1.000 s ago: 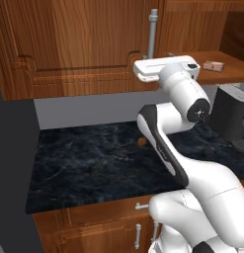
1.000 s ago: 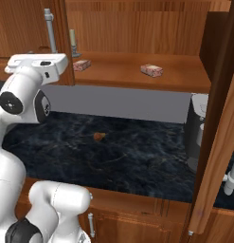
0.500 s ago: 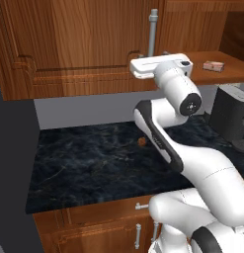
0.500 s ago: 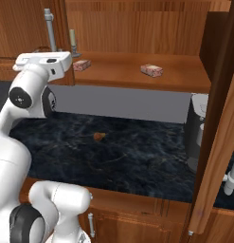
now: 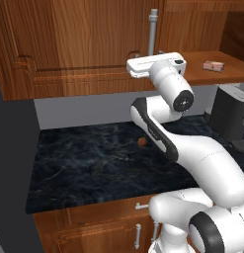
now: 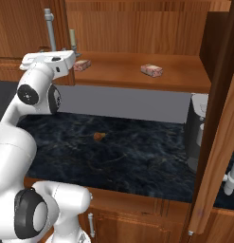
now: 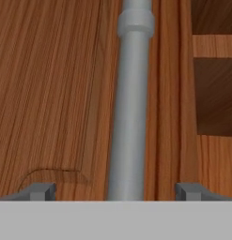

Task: Pick the bar soap and bar soap from the cabinet and place them on the counter.

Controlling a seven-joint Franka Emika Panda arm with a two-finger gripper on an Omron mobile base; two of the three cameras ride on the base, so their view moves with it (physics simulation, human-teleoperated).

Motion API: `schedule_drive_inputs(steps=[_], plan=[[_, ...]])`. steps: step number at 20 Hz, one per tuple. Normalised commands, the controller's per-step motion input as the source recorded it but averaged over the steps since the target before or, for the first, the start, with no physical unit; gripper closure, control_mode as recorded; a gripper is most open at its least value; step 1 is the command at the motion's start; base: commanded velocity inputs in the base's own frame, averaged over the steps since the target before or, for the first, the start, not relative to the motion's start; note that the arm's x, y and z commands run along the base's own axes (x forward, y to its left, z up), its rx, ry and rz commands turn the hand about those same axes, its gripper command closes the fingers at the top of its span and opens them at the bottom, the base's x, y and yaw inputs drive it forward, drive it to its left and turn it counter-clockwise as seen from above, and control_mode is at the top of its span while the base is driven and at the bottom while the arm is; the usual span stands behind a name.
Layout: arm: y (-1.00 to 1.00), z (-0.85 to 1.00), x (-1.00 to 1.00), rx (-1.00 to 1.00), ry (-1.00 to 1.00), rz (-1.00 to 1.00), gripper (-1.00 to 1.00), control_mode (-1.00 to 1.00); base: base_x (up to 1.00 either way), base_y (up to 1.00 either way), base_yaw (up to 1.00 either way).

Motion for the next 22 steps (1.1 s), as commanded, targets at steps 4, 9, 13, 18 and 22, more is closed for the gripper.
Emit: schedule_drive_inputs(steps=[4, 9, 13, 18, 22], plan=[[0.06, -0.08, 0.37, -0.03, 0.0, 0.0, -1.0, -1.0, 0.0, 0.0, 0.0], [0.06, -0.08, 0.37, -0.03, 0.0, 0.0, -1.0, -1.0, 0.0, 0.0, 0.0], [0.12, -0.1, 0.38, -0.03, 0.0, 0.0, 1.0, -1.0, 0.0, 0.0, 0.0], [0.12, -0.07, 0.37, 0.0, 0.0, 0.0, 1.0, -1.0, 0.0, 0.0, 0.0], [0.02, -0.12, 0.31, 0.0, 0.0, 0.0, 1.0, -1.0, 0.0, 0.0, 0.0]])
